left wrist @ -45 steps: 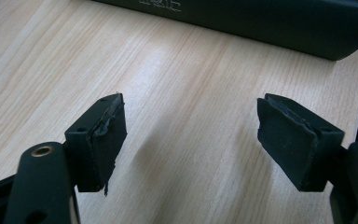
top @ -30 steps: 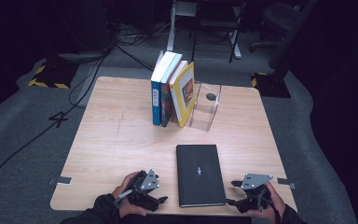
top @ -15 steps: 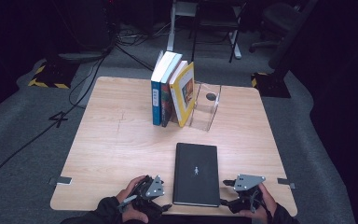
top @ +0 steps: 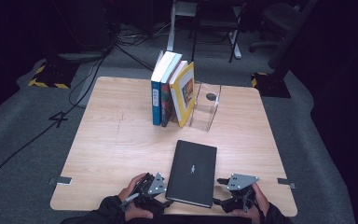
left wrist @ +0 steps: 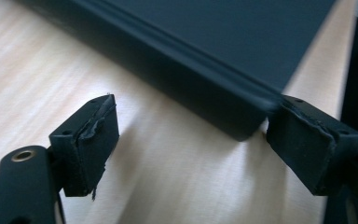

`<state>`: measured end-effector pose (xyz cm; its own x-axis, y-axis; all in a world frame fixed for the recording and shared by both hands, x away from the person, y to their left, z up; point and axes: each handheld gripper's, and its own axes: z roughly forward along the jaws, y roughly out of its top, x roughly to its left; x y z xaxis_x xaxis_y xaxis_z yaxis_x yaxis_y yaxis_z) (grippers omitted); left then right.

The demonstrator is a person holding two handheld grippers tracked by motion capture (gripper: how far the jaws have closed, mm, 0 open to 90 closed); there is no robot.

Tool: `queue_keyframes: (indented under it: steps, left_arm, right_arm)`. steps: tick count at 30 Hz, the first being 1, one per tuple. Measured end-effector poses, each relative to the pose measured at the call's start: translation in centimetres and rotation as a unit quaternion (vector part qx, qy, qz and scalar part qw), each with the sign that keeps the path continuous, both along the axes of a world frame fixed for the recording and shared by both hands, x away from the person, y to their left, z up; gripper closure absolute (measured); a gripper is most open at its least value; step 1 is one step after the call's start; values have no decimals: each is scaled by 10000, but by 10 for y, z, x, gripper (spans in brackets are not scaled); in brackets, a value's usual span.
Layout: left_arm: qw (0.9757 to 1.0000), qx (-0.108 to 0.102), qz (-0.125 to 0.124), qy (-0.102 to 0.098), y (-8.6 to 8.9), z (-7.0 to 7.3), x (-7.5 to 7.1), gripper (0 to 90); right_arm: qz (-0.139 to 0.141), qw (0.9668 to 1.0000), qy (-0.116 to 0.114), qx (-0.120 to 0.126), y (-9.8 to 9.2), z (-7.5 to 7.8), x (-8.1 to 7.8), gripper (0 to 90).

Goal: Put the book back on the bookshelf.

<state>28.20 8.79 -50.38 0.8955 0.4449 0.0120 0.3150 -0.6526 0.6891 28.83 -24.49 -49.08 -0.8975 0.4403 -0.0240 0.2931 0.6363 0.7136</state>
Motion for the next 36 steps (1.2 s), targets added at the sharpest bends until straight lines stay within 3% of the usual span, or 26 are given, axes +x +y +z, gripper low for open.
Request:
queue_keyframes:
  steps: [4, 11, 16, 17, 24, 36]
  left_arm:
    - [10000, 37, 22, -26, 0, 0, 4, 141]
    - [9998, 60, 195, -30, 6, 1, 14, 116]
    - [9997, 84, 202, -71, 9, 1, 20, 115]
    - [9998, 70, 184, -43, 10, 1, 25, 112]
    - [9999, 73, 125, 47, 13, -1, 38, 48]
    - [9996, 78, 272, 10, 16, -1, 53, 35]
  right_arm:
    - [-68, 9999, -34, 85, -1, 2, 1, 273]
    - [-84, 9999, -102, 1, 7, 1, 4, 280]
    - [-102, 9999, -96, 32, 10, 0, 9, 273]
    - [-134, 9998, -138, -3, 11, 0, 9, 303]
    - [-197, 9997, -173, 10, 14, 0, 12, 281]
    - [-248, 9993, -282, 84, 18, 1, 13, 284]
